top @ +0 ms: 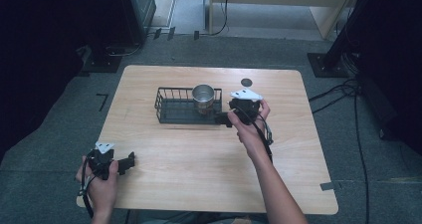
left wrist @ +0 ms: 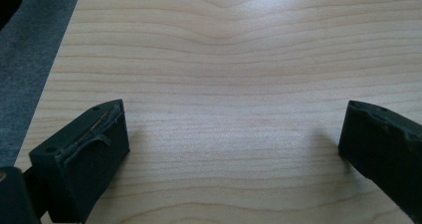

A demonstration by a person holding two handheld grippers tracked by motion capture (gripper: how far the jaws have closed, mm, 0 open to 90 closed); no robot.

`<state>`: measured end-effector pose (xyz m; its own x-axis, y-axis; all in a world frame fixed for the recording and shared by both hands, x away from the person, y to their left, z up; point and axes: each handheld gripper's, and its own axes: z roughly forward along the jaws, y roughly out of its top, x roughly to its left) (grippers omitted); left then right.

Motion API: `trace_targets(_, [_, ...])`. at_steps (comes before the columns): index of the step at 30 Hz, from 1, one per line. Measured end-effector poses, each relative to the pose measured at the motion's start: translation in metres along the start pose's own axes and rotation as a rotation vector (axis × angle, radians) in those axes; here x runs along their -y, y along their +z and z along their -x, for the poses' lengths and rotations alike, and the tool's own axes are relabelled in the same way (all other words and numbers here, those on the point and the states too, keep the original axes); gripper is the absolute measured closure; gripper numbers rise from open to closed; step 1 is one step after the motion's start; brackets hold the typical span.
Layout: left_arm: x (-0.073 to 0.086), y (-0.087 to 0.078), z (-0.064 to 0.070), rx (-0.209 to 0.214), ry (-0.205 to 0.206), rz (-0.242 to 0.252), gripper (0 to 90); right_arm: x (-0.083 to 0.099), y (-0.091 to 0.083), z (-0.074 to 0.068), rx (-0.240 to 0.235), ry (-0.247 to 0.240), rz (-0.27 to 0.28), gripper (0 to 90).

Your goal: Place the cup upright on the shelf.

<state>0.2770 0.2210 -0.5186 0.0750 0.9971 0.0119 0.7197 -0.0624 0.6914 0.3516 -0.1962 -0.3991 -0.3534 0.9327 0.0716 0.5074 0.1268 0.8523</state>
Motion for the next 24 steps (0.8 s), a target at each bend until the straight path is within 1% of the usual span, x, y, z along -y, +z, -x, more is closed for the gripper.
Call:
trace_targets(5, [0.0,0.0,0.0,0.0,-0.001,0.0,0.0,0.021,-0.02,0.015,0.024,0.012,0.01,0.0])
trace_targets(9, [0.0,0.0,0.0,0.0,0.001,-0.002,0.0,0.035,-0.032,0.026,0.046,0.028,0.013,0.0])
trace_targets(11, [0.0,0.0,0.0,0.0,0.002,-0.002,0.0,0.044,-0.036,0.032,0.064,0.027,0.008,0.0])
trace_targets(14, [0.0,0.0,0.0,0.0,0.001,-0.002,0.0,0.055,-0.042,0.04,0.079,0.047,0.002,0.0])
trace_targets(20, [0.0,0.0,0.0,0.0,0.001,-0.002,0.0,0.071,-0.052,0.057,0.114,0.064,-0.007,0.0])
trace_targets(22, [0.0,0.0,0.0,0.0,0.001,-0.002,0.0,0.078,-0.057,0.064,0.133,0.077,-0.009,0.0])
trace_targets(24, [0.0,0.0,0.0,0.0,0.001,-0.002,0.0,0.083,-0.06,0.068,0.14,0.082,-0.009,0.0])
